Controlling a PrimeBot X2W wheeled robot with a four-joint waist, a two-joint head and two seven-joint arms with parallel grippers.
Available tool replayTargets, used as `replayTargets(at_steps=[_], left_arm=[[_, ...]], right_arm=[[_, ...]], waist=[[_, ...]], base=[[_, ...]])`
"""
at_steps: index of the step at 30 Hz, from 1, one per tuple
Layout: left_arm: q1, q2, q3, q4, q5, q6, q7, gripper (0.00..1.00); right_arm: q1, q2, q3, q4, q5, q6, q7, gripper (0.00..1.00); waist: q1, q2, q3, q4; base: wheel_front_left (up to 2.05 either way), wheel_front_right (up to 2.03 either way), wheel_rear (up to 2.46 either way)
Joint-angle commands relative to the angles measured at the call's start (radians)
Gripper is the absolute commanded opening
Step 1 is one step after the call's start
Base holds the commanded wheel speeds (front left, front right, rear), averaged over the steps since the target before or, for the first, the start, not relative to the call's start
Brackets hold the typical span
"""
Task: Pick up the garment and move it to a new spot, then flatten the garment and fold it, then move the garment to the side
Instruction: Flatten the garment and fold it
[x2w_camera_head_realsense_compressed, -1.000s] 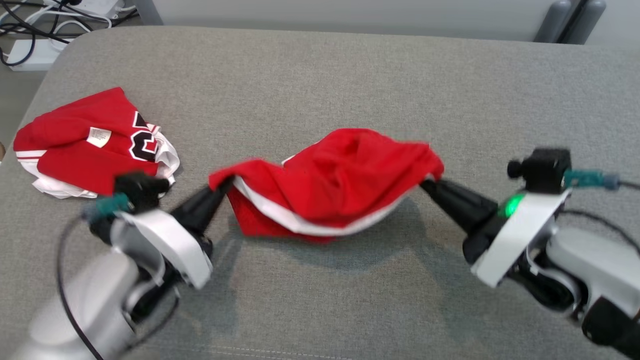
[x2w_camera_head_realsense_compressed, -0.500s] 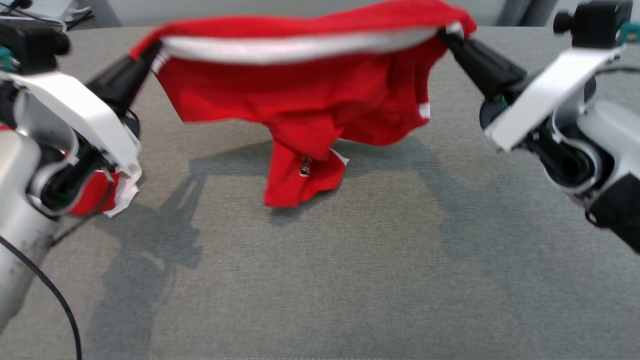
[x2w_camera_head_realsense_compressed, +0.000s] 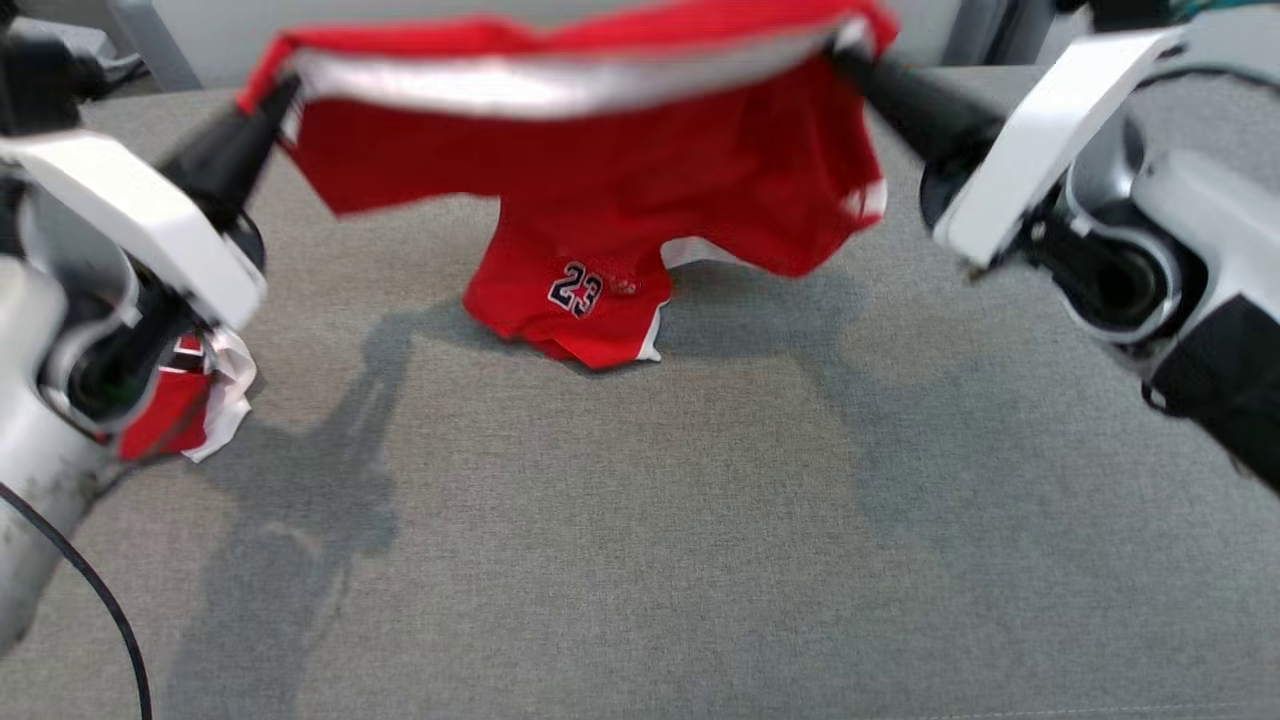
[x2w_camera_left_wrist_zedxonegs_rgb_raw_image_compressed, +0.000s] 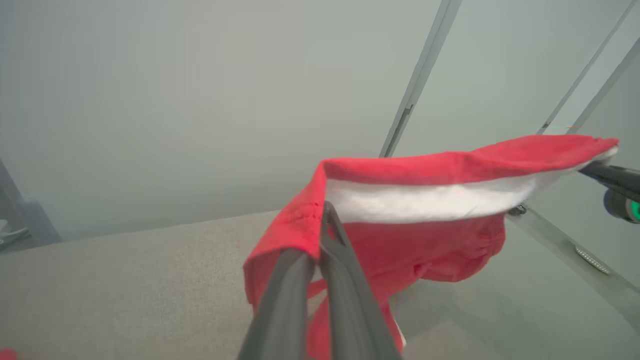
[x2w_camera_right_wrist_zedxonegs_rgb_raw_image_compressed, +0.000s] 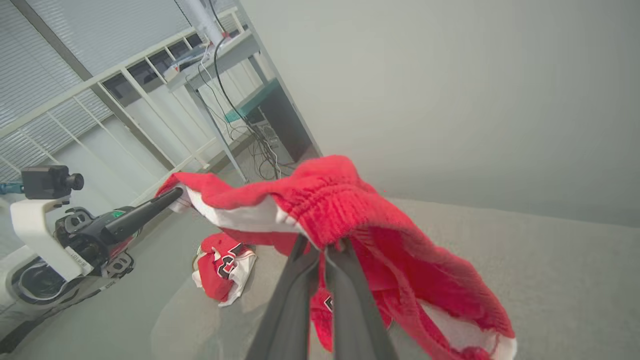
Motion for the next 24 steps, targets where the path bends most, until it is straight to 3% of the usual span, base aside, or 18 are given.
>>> replayTargets(at_steps=[1, 6, 16, 24], left_arm=[[0.007, 0.047, 0.023, -0.025, -0.024, -0.007, 0.007, 0.00], [0.136, 0.075, -0.033, -0.055, -0.113, -0.007, 0.033, 0.00], [0.382, 0.111, -0.157, -0.138, -0.236, -0.003, 0.209, 0.00], [0.481, 0.183, -0.228, -0.284, -0.290, 0.036, 0.350, 0.00]], right_arm=[[0.050, -0.018, 0.008, -0.026, 0.034, 0.001, 0.053, 0.00], [0.133, -0.087, 0.060, -0.081, 0.125, 0.001, 0.267, 0.00], [0.342, -0.184, 0.098, -0.197, 0.224, 0.001, 0.469, 0.00], [0.446, -0.257, 0.110, -0.273, 0.214, 0.001, 0.603, 0.00]], waist=[[0.0000, 0.0000, -0.012, 0.006], [0.0000, 0.0000, -0.033, 0.017], [0.0000, 0.0000, -0.062, 0.038], [0.0000, 0.0000, 0.011, 0.051]], base=[[0.00, 0.00, 0.00], [0.00, 0.00, 0.00], [0.00, 0.00, 0.00], [0.00, 0.00, 0.00]])
